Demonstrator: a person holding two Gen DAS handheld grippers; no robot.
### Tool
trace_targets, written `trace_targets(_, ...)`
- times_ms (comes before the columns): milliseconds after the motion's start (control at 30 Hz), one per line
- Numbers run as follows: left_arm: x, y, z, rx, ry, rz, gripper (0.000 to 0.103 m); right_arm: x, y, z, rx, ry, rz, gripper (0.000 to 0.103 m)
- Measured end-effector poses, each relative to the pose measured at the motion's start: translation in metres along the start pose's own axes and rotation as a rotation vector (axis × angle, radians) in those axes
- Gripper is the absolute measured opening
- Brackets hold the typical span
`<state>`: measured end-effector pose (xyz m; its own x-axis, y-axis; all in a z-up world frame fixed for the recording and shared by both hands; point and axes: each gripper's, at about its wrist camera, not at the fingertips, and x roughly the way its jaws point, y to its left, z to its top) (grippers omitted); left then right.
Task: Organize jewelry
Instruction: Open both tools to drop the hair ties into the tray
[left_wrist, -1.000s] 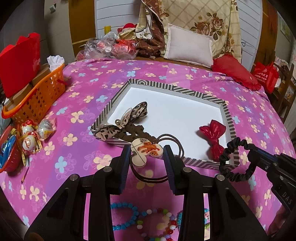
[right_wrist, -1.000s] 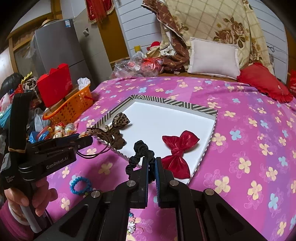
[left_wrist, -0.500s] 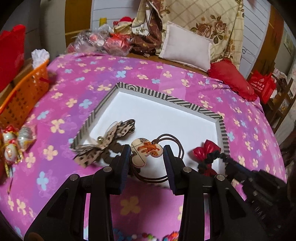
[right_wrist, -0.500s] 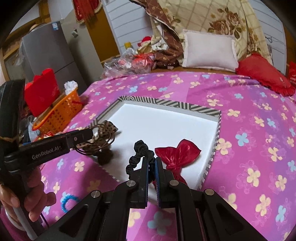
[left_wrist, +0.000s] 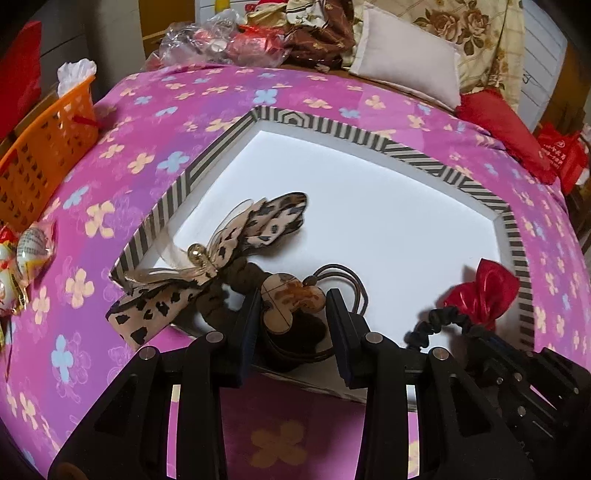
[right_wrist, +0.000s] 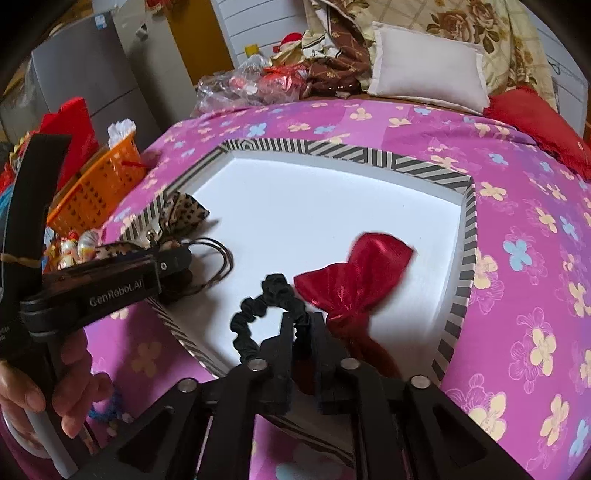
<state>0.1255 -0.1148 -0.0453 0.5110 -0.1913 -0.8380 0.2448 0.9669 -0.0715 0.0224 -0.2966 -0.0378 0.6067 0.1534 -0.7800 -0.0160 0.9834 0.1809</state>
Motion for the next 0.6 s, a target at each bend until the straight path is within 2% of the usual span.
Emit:
trace_targets(33, 0.000, 0.001, 0.000, -0.004, 0.002, 0.002, 0.035, -0.002, -0.001, -0.001, 0.000, -0.005, -0.001, 0.031)
trace_targets(100, -0.001, 0.002, -0.001, -0.015, 0.001, 0.002, 0.035, -0.008, -0.002, -0.004, 0.004, -0.022, -0.003, 0.036)
trace_targets(200, -0.005, 0.001, -0.003, -0.005, -0.001, 0.011, 0.037, -0.021, -0.003, -0.007, 0.008, -0.039, -0.006, 0.036)
trace_targets(300, -0.013, 0.001, -0.006, 0.000, -0.008, 0.001, 0.045, -0.040, -0.002, -0.010, 0.019, -0.066, -0.006, 0.037)
trace_targets(467, -0.044, 0.001, -0.016, 0.020, -0.062, 0.004, 0.065, -0.071, 0.006, -0.026, 0.012, -0.101, -0.019, 0.039)
trace_targets(600, -0.072, 0.005, -0.032, 0.038, -0.097, 0.026, 0.067, -0.088, 0.015, -0.046, 0.014, -0.111, -0.017, 0.041)
